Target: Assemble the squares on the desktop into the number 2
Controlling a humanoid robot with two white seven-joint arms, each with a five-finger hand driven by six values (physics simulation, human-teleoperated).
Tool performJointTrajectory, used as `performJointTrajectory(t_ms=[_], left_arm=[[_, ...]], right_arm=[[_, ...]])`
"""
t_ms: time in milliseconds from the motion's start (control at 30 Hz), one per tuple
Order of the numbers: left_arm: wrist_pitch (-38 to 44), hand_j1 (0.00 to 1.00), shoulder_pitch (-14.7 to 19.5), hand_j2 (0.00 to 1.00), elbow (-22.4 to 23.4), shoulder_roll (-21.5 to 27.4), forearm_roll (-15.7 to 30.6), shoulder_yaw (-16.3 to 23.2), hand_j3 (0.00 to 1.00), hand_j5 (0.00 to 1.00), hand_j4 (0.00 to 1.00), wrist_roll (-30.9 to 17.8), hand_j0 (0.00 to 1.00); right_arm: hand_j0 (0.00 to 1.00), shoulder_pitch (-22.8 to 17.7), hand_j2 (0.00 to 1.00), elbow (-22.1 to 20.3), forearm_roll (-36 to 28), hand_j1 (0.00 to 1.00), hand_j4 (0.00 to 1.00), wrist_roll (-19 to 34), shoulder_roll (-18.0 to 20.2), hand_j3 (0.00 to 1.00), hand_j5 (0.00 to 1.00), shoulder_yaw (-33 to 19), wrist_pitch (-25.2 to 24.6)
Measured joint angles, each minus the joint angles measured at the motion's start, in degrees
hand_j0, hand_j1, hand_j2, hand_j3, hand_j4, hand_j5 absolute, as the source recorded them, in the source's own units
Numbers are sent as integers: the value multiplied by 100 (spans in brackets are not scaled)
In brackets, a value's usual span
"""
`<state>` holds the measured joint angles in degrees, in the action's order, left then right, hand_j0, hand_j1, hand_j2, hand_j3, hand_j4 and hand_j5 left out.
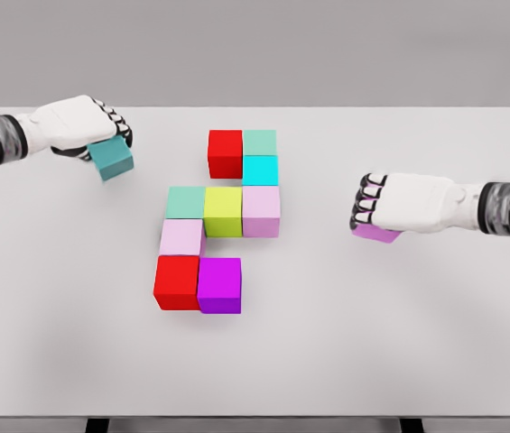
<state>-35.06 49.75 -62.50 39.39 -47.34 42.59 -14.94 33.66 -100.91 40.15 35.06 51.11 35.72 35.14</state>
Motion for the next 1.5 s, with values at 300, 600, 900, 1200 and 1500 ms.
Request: performJointTrajectory(t_ms=[300,600,900,1200,1500], left_arm=[[-1,55,158,55,296,-223,-2,4,55,55,55,-75,55],[-2,55,299,55,533,-552,-10,49,55,55,55,-101,55],[-2,63,299,63,606,-754,-15,148,63,63,63,-170,63],[-2,98,308,98,702,-798,-7,171,98,98,98,-203,98],[-2,100,475,100,896,-784,50,135,100,100,100,-200,100]], right_arm=[[58,0,58,-31,-583,58,58,0,-74,58,58,391,1],[58,18,58,-35,-820,58,58,0,-329,58,58,683,1],[59,53,59,-48,-1067,59,59,-1,-443,59,59,840,0],[98,53,98,-51,-1343,98,98,-3,-365,98,98,867,0],[99,97,99,-50,-1387,99,99,-4,-318,99,99,848,0]])
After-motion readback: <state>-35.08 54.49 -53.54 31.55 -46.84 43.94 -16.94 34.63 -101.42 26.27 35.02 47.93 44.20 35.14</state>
